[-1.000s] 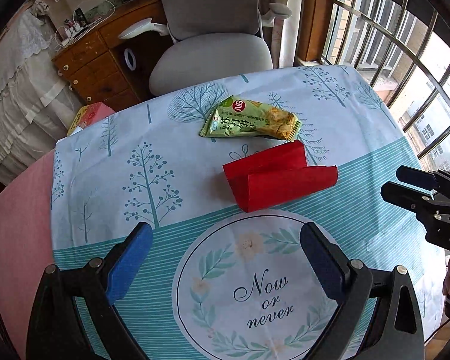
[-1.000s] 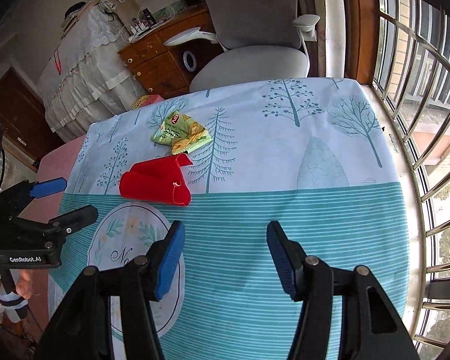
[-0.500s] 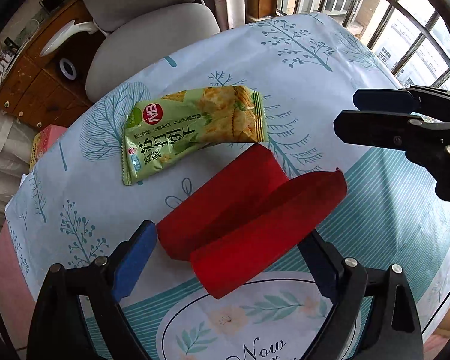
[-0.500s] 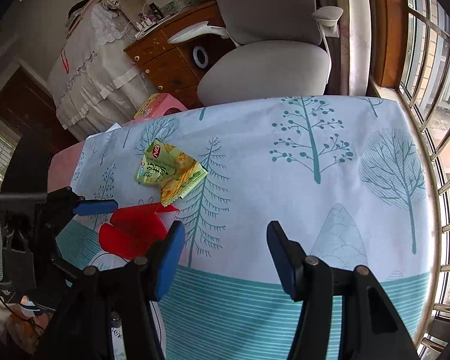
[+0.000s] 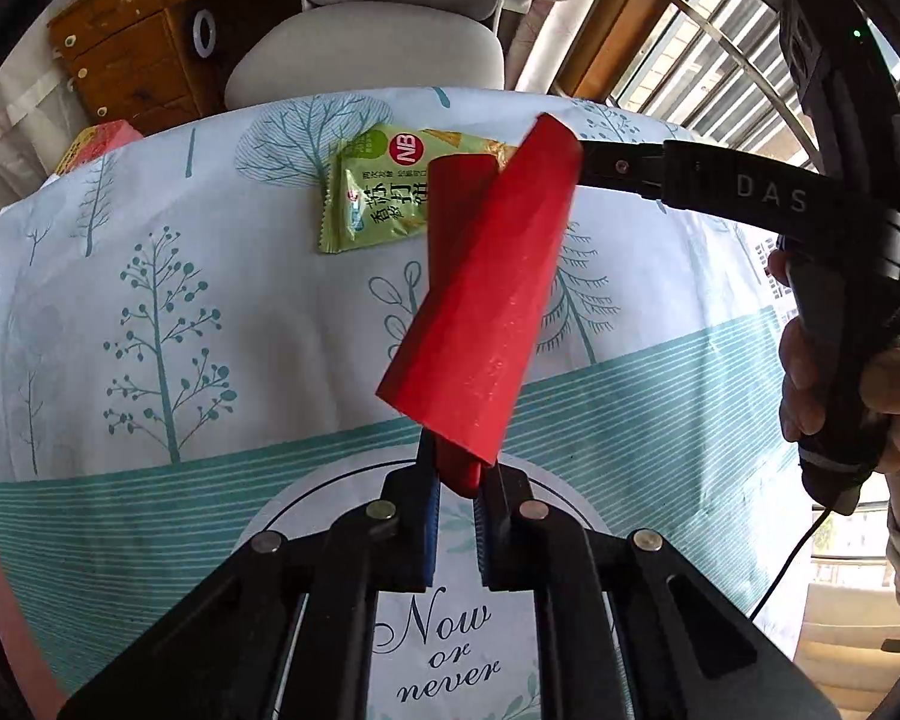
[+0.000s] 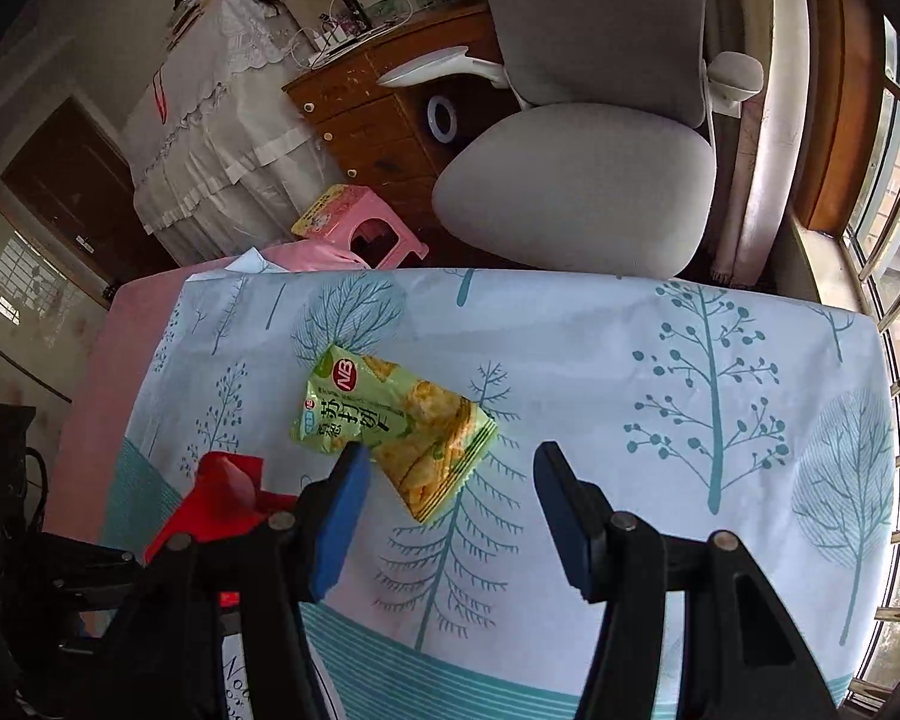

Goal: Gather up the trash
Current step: 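Grasp the red box with left tool while right tool grasps the green NB snack packet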

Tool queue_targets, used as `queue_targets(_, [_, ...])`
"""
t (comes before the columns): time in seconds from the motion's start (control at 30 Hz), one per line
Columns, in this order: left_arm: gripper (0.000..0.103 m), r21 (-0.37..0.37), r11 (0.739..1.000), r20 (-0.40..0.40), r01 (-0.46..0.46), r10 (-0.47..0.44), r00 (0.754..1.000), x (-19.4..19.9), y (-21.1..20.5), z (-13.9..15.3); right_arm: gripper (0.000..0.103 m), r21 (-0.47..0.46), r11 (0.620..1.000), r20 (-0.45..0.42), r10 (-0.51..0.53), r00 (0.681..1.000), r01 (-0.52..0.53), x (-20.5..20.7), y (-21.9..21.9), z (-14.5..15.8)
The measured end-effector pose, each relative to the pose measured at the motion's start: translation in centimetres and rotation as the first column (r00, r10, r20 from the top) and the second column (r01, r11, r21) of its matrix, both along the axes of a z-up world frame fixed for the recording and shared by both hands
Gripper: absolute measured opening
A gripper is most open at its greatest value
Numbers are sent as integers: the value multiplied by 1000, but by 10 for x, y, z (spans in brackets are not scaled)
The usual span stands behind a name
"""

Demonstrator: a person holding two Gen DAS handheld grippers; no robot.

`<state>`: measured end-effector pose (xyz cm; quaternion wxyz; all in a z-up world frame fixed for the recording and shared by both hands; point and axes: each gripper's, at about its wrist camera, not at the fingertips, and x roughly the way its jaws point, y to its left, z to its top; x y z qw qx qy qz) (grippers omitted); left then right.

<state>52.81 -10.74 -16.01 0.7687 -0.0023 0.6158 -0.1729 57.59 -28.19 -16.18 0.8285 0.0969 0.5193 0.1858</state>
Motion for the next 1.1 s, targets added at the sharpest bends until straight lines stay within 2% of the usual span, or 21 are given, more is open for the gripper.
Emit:
queue_targets(0.2, [7,-107,973,12,-202,205,979,-23,45,10,58,-77,996,-2,52,999,-52,33,28,-17])
queue_targets(0.3, [7,-120,964,9,-239,242,970,-32,57,12,58,-112,990,-19,79,997,-81,38,41,-28])
queue_targets(0.43, [7,-126,962,12,-242,246,969,-38,64,19,57,-195,968,19,168,986,-161,20,62,-30])
queue_targets(0.47, [7,-125,963,16,-240,243,970,-38,59,21,51,-213,960,28,191,981,-181,12,67,-29])
queue_targets(0.5, [7,-125,963,19,-237,241,970,-40,59,22,37,-229,953,39,211,977,-197,4,71,-28])
queue_targets(0.53, [7,-128,964,19,-233,237,971,-37,58,22,30,-239,948,39,227,973,-211,-4,75,-27])
queue_targets(0.57, [7,-131,965,20,-229,234,972,-40,57,23,13,-238,945,31,237,971,-223,-13,76,-26])
queue_targets(0.6, [7,-133,965,22,-226,231,973,-44,57,25,0,-232,944,12,244,970,-235,-20,78,-26])
queue_targets(0.67, [7,-143,965,23,-220,225,974,-53,57,29,0,-220,950,-2,226,974,-221,-38,77,-22])
queue_targets(0.83, [7,-163,968,35,-190,198,980,-90,73,52,0,-69,988,-37,135,990,-137,-95,61,1])
queue_targets(0.97, [7,-181,972,52,-148,160,986,-140,77,80,0,11,998,-44,62,997,-61,-156,54,27])
queue_targets(1.1, [7,-209,974,84,-86,105,991,-197,86,104,0,46,999,-20,-12,1000,13,-227,54,58])
